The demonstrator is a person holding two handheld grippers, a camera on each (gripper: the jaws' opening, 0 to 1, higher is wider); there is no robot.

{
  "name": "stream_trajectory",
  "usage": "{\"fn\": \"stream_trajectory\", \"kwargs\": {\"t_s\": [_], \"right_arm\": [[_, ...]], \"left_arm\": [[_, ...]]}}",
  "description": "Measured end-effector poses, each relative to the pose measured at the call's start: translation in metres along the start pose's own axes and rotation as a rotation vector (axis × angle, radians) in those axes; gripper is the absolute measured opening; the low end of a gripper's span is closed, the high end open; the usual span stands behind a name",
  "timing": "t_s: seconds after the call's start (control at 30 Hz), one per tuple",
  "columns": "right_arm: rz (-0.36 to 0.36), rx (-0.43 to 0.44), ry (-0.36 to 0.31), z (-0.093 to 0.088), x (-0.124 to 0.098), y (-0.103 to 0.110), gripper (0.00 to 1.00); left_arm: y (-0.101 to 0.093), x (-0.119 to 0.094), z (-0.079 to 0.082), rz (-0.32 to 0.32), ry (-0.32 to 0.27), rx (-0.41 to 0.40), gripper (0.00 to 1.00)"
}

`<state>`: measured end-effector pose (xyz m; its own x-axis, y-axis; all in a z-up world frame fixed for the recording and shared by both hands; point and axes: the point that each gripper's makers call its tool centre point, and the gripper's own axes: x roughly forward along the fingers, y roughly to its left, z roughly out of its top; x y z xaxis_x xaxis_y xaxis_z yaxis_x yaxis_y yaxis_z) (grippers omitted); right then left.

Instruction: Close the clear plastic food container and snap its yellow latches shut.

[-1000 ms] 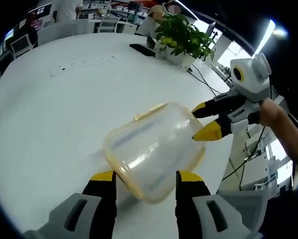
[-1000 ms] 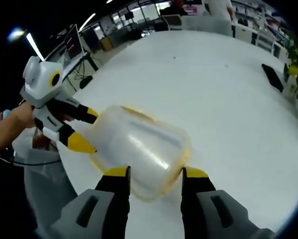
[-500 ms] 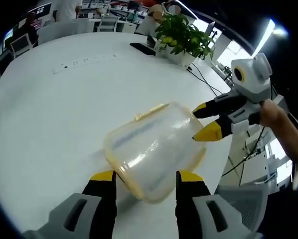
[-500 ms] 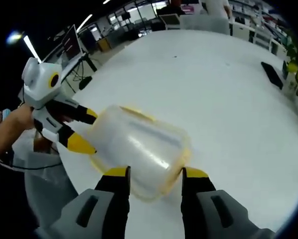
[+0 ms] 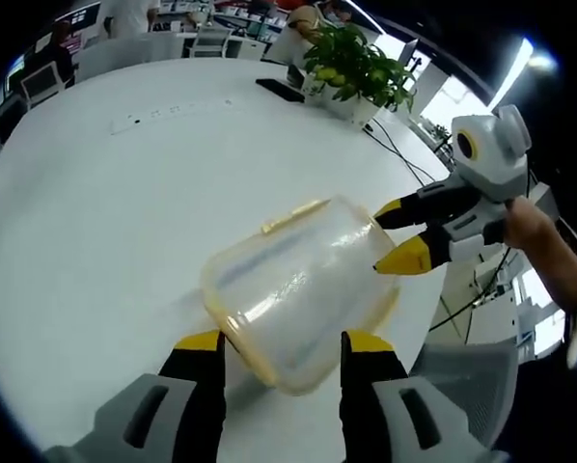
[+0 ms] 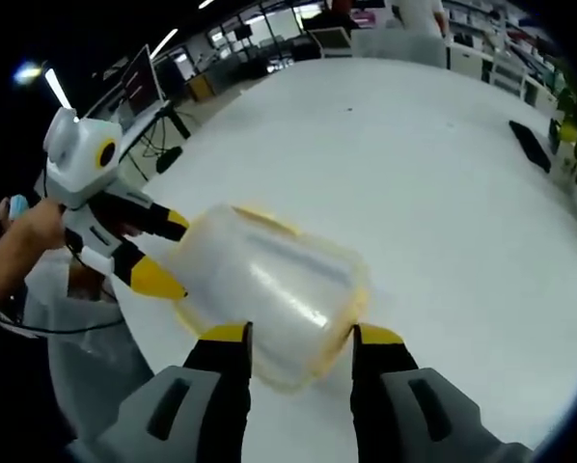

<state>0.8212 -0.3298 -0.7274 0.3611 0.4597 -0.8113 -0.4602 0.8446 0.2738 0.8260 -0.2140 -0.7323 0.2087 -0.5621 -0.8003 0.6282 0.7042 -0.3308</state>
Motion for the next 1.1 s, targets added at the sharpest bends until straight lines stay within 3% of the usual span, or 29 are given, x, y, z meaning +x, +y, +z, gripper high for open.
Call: {"fn": "stream_trajectory", "kwargs": {"t_s": [1.1], "right_arm": [[0.001, -0.004, -0.02, -0.001, 0.022, 0.067, 0.37]], "left_arm": [[0.032, -0.044, -0.05, 0.004, 0.04, -0.017, 0.41]]}}
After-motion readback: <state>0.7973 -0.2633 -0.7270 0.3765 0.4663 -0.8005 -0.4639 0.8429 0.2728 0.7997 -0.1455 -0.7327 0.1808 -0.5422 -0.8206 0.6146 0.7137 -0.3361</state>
